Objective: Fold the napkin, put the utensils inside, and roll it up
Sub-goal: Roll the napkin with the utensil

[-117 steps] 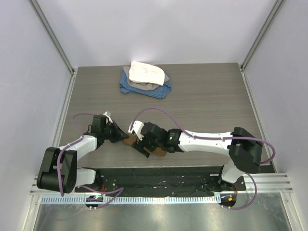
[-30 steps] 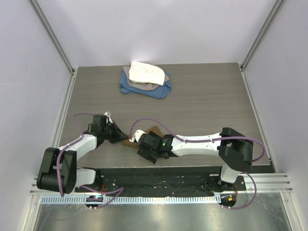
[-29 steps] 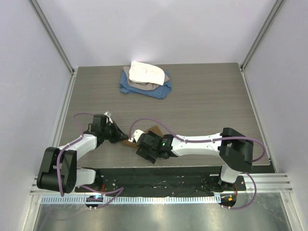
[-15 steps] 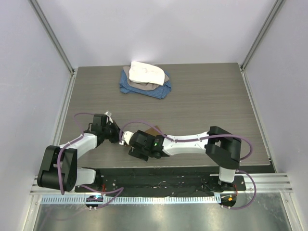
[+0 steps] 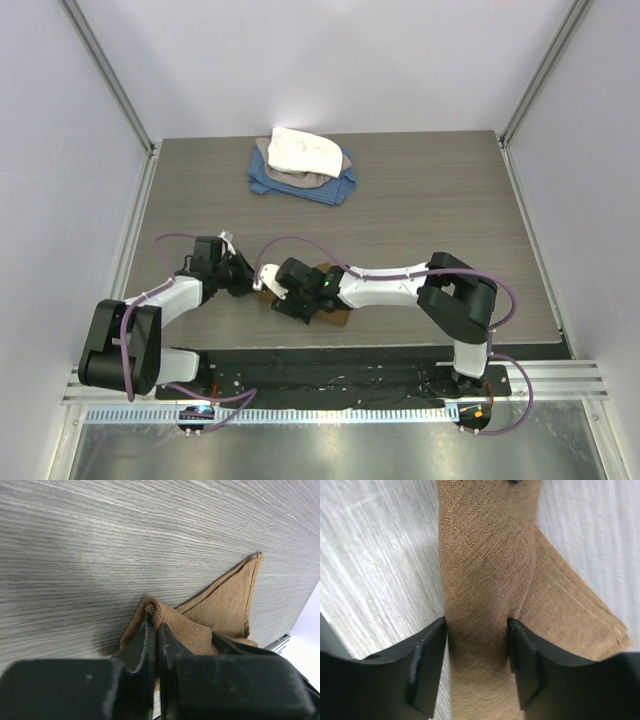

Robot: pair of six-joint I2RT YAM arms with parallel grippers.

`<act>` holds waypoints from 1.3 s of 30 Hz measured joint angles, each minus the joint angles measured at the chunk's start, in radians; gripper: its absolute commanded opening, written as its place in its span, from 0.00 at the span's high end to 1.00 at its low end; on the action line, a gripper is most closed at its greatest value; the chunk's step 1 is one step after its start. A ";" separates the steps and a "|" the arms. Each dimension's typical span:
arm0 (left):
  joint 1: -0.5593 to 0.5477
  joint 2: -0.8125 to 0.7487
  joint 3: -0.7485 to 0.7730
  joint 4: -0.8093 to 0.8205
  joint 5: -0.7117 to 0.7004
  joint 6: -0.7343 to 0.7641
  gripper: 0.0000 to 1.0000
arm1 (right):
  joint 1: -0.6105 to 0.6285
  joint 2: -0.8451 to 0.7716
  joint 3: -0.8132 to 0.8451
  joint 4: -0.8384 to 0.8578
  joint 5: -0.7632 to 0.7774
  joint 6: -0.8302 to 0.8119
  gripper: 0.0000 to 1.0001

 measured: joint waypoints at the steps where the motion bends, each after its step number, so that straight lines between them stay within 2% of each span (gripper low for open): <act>1: 0.000 0.000 0.000 0.000 0.000 0.000 0.75 | -0.013 0.002 0.000 -0.001 -0.037 0.002 0.50; 3: 0.000 -0.001 0.001 -0.001 -0.005 0.001 0.58 | -0.034 0.005 0.000 -0.001 -0.101 0.007 0.53; 5: 0.000 -0.012 0.003 -0.002 -0.014 -0.003 0.48 | -0.062 0.008 0.003 -0.004 -0.158 0.015 0.57; 6: 0.000 -0.026 0.003 -0.004 -0.019 -0.004 0.39 | -0.076 0.010 0.008 -0.009 -0.190 0.021 0.58; 11: -0.001 -0.136 0.004 -0.034 -0.106 0.004 0.30 | -0.158 0.031 0.031 -0.024 -0.385 0.057 0.62; 17: -0.001 -0.256 -0.016 -0.046 -0.155 0.023 0.26 | -0.254 0.106 0.088 -0.050 -0.685 0.127 0.62; 24: -0.001 -0.315 -0.097 -0.037 -0.155 0.024 0.27 | -0.359 0.248 0.164 -0.096 -1.027 0.211 0.62; 30: -0.001 -0.300 -0.141 0.036 -0.139 0.024 0.30 | -0.403 0.339 0.217 -0.127 -1.180 0.258 0.62; 33: -0.001 -0.266 -0.161 0.107 -0.119 0.023 0.37 | -0.410 0.368 0.236 -0.142 -1.219 0.270 0.61; 39: -0.003 -0.171 -0.177 0.227 -0.082 0.020 0.67 | -0.413 0.384 0.256 -0.167 -1.232 0.286 0.58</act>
